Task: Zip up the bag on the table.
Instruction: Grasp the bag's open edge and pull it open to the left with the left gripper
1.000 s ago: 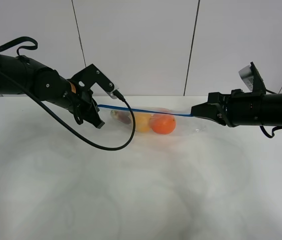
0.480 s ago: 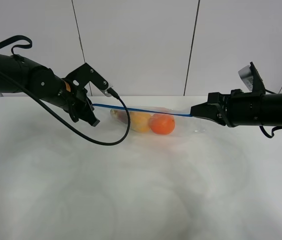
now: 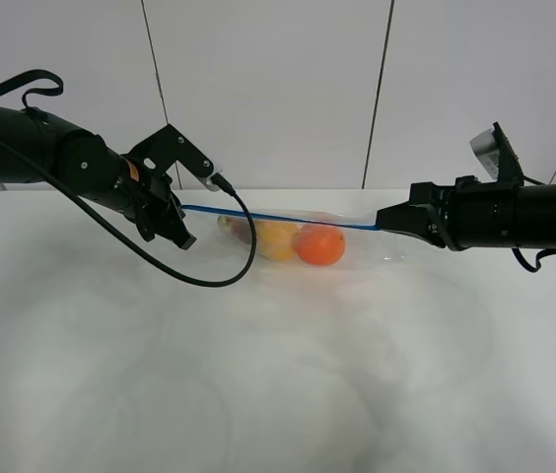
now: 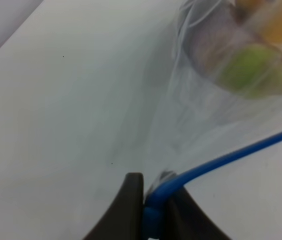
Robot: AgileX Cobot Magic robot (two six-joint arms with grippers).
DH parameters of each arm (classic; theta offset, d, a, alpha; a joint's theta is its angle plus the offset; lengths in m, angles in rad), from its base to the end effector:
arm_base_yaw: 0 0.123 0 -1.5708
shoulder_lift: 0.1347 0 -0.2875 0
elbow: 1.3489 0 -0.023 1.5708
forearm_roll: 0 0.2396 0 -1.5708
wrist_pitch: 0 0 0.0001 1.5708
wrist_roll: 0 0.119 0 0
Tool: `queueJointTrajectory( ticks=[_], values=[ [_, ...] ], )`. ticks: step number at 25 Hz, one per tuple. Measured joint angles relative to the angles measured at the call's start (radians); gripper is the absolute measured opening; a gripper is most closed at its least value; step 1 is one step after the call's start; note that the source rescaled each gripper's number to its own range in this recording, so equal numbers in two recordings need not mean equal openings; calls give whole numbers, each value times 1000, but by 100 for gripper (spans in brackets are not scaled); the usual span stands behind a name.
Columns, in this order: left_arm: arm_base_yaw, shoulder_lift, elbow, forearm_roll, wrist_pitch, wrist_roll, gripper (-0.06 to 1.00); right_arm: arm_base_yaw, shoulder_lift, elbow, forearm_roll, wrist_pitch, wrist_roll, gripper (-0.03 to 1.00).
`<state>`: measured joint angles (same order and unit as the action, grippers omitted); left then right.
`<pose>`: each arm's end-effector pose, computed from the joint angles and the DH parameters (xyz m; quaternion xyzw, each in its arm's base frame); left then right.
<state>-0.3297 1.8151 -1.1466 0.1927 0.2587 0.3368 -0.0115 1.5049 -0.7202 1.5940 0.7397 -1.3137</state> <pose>0.3793 -0.1236 0.1895 0.3779 0.8530 0.0575 0.3555 0.2876 0.0770 0.2186 -0.0289 0.8546 0.3784 0.3544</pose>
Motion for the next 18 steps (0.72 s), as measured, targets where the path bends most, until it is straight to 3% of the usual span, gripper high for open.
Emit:
queueJointTrajectory(
  ticks=[10,14,18],
  values=[
    [1,0,0,0,1,-7,3,0,0,0,-2,-2,3,0],
    [12,0,0,2,4,-24,9,0,0,0,-5,-4,3,0],
    [33,0,3,36,37,-45,23,-7,0,0,-16,-31,3,0]
  ],
)
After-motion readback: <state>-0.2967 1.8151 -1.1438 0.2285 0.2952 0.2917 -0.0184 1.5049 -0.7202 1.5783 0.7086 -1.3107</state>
